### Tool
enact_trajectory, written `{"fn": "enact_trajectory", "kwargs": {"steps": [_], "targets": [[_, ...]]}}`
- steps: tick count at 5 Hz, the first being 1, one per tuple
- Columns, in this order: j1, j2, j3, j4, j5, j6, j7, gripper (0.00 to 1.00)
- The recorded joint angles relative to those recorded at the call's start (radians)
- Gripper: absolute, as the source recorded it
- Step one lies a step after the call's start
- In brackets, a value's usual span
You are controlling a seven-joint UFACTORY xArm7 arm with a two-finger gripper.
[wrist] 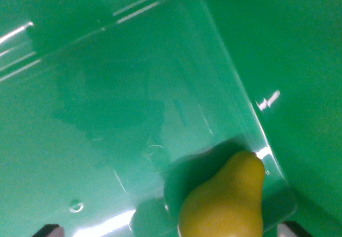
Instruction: Pick fruit
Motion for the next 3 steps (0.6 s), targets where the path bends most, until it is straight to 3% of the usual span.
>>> {"fn": "enact_trajectory", "kwargs": {"steps": [1,2,3], "targets": [[-0.0142,0.012,-0.005,-0.045,-0.0090,-0.046,0.047,0.00],[-0.0142,0.012,-0.005,-0.045,-0.0090,-0.046,0.047,0.00],[-0.0279,0.023,-0.011,-0.088,-0.0177,-0.091,0.092,0.00]]}}
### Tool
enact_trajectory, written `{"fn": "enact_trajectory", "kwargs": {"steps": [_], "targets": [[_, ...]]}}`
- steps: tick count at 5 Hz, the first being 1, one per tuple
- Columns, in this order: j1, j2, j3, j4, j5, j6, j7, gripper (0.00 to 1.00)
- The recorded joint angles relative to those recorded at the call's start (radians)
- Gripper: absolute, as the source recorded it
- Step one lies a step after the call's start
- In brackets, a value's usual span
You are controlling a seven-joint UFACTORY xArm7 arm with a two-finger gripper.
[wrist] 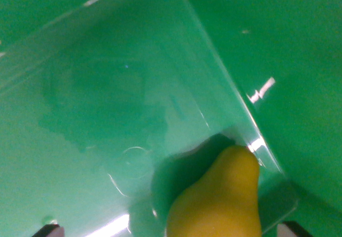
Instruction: Pick fruit
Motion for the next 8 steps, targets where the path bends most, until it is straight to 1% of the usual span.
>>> {"fn": "enact_trajectory", "kwargs": {"steps": [1,2,3,4,5,6,7,8], "targets": [[0.0000,0.000,0.000,0.000,0.0000,0.000,0.000,0.00],[-0.0123,0.010,-0.005,-0.039,-0.0078,-0.040,0.040,0.00],[-0.0123,0.010,-0.005,-0.039,-0.0078,-0.040,0.040,0.00],[-0.0244,0.020,-0.009,-0.077,-0.0155,-0.080,0.080,0.00],[-0.0244,0.020,-0.009,-0.077,-0.0155,-0.080,0.080,0.00],[-0.0351,0.029,-0.014,-0.111,-0.0224,-0.115,0.115,0.00],[-0.0351,0.029,-0.014,-0.111,-0.0224,-0.115,0.115,0.00],[-0.0441,0.037,-0.017,-0.139,-0.0281,-0.144,0.145,0.00]]}}
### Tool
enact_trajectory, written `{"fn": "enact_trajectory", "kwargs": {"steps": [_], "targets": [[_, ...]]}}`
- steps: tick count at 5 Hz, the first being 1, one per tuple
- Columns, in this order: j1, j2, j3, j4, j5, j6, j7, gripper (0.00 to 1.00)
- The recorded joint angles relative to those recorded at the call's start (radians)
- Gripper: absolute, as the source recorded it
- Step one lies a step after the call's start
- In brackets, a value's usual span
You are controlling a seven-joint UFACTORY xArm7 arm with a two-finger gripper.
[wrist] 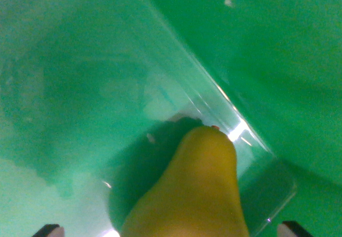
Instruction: Pick fruit
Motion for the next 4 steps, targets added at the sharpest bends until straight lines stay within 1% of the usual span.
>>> {"fn": "enact_trajectory", "kwargs": {"steps": [1,2,3,4], "targets": [[0.0000,0.000,0.000,0.000,0.0000,0.000,0.000,0.00],[-0.0079,0.007,-0.003,-0.025,-0.0051,-0.026,0.026,0.00],[-0.0079,0.007,-0.003,-0.025,-0.0051,-0.026,0.026,0.00],[-0.0142,0.012,-0.005,-0.045,-0.0090,-0.046,0.047,0.00]]}}
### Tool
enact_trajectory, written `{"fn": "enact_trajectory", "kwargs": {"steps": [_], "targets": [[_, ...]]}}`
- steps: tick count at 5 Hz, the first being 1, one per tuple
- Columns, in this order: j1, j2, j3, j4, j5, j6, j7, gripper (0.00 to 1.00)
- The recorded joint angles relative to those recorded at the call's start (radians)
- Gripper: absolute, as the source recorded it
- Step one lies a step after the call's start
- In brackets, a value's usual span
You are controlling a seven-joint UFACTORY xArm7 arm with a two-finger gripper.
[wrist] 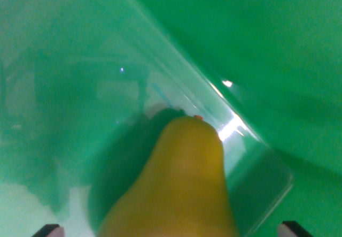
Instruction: Pick fruit
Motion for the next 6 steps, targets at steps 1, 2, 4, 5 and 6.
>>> {"fn": "enact_trajectory", "kwargs": {"steps": [1,2,4,5,6], "targets": [[0.0000,0.000,0.000,0.000,0.0000,0.000,0.000,0.00],[-0.0043,0.004,-0.002,-0.014,-0.0028,-0.014,0.014,0.00],[-0.0066,0.006,-0.003,-0.021,-0.0042,-0.022,0.022,0.00],[-0.0066,0.006,-0.003,-0.021,-0.0042,-0.022,0.022,0.00],[-0.0069,0.006,-0.003,-0.022,-0.0044,-0.022,0.022,0.00]]}}
